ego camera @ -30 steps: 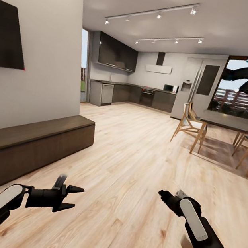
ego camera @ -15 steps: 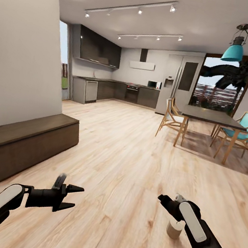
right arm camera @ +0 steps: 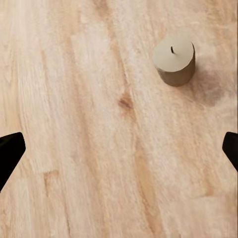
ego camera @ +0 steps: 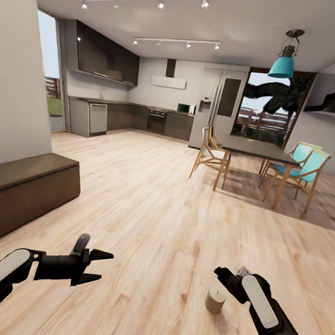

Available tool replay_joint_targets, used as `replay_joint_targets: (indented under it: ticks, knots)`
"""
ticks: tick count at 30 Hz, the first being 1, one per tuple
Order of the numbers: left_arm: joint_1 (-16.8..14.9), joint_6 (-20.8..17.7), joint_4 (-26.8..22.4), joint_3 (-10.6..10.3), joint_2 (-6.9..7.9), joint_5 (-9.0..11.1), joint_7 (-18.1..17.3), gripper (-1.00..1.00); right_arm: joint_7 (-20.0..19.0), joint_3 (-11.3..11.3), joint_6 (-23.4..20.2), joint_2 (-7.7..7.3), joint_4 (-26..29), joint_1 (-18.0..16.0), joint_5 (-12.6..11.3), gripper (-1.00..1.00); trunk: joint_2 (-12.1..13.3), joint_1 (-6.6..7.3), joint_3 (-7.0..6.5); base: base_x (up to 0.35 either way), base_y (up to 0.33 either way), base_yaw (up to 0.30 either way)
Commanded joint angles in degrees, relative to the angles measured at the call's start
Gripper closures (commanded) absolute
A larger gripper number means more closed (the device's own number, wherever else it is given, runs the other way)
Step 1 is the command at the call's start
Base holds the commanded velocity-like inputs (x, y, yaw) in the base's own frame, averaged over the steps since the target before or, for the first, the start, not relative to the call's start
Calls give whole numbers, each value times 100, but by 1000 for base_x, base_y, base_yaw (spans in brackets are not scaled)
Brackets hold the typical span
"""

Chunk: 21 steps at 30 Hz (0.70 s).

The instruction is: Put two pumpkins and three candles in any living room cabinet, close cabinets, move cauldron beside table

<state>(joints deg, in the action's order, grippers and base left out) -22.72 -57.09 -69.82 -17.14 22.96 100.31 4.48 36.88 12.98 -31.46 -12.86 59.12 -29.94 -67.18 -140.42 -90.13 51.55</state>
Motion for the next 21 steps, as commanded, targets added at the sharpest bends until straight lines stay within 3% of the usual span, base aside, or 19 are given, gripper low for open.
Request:
replay_joint_targets:
  ticks: [1,9,21]
  knots:
    - [-4,-3,-5,-8,6,59,46,-100,46,19,0,-6,4,-4,-41,-100,-3,-1,11,249,-154,-260]
    - [-4,-3,-5,-8,2,53,46,-100,44,20,0,-6,6,-3,-41,-100,-3,-1,45,259,-160,-244]
    - [-4,-3,-5,-14,-2,50,44,-100,-215,38,-8,-18,-2,-3,14,-100,-3,-1,49,332,-25,-19]
